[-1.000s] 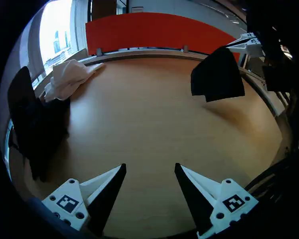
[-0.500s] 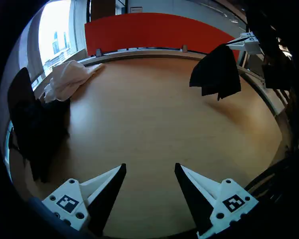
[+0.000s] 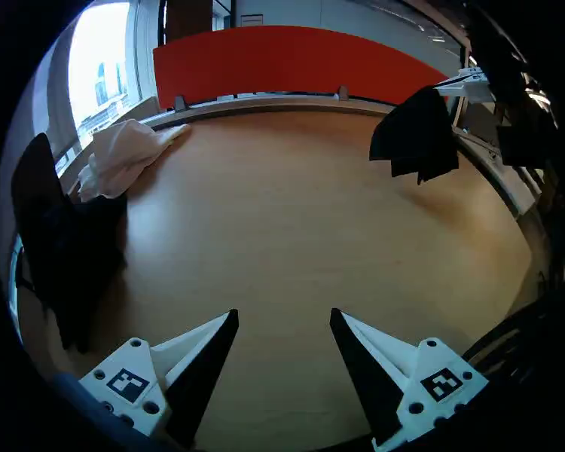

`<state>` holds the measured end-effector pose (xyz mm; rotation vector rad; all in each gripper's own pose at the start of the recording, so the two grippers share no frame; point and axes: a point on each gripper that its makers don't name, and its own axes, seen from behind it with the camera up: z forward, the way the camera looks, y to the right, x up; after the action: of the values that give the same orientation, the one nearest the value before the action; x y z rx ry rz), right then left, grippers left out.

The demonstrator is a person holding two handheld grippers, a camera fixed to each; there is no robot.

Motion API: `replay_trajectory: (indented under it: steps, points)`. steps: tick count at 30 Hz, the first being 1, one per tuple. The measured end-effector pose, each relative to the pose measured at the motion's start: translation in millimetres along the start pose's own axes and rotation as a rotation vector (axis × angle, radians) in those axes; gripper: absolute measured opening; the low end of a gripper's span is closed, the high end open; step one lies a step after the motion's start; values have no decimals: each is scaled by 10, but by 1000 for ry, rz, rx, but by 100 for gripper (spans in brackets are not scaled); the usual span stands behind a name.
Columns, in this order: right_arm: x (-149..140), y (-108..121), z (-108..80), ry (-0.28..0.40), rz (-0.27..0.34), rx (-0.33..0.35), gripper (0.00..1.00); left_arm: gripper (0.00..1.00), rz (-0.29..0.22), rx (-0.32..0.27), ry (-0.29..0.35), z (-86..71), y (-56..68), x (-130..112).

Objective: Fold towel

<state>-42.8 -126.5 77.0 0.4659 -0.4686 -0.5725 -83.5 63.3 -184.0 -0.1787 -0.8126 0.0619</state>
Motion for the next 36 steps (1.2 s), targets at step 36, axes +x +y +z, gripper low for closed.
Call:
replay_trajectory:
  steps: [36]
  points:
    - [-1539, 1503, -599, -205, 343, -285, 6, 90, 37, -11, -12, 49, 121, 83]
